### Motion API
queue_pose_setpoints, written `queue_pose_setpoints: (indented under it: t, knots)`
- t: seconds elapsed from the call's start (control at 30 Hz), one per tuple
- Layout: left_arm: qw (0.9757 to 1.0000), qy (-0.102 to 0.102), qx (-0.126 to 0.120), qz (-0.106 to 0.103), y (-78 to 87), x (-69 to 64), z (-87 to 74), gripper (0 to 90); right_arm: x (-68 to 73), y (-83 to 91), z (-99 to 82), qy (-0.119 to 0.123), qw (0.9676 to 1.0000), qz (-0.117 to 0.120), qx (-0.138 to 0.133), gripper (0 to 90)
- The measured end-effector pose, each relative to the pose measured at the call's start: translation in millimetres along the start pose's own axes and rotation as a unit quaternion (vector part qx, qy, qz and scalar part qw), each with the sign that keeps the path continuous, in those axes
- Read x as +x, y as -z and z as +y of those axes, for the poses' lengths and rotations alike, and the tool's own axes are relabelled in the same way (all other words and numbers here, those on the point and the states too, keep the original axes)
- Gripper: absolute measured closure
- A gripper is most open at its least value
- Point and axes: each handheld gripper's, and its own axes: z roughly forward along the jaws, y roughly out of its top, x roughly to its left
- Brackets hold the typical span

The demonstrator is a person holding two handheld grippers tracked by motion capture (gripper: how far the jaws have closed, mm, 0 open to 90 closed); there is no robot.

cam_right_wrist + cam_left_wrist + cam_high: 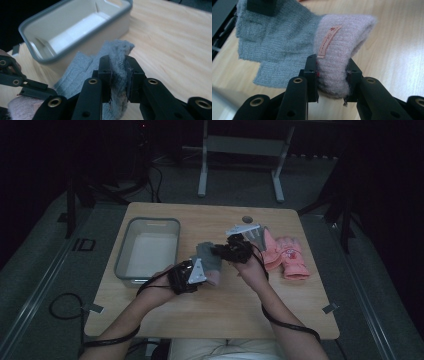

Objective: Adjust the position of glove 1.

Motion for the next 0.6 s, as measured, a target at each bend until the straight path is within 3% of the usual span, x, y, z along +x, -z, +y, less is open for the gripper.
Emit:
queue_pose_setpoints:
  t: [0.33, 0.6]
  knots:
    - [0.9997, 0.011, 0.005, 0.021, 38.5, 35.3, -17.3, 69.9, 21.3, -16.3, 45.4, 0.017, 0.9995, 0.013, -0.024, 77.3]
    - [0.9984, 0.021, 0.029, 0.044, 57.5, 48.8, -39.6, 69.9, 40.7, -45.8, 71.2, 0.026, 0.9990, 0.029, -0.023, 77.4]
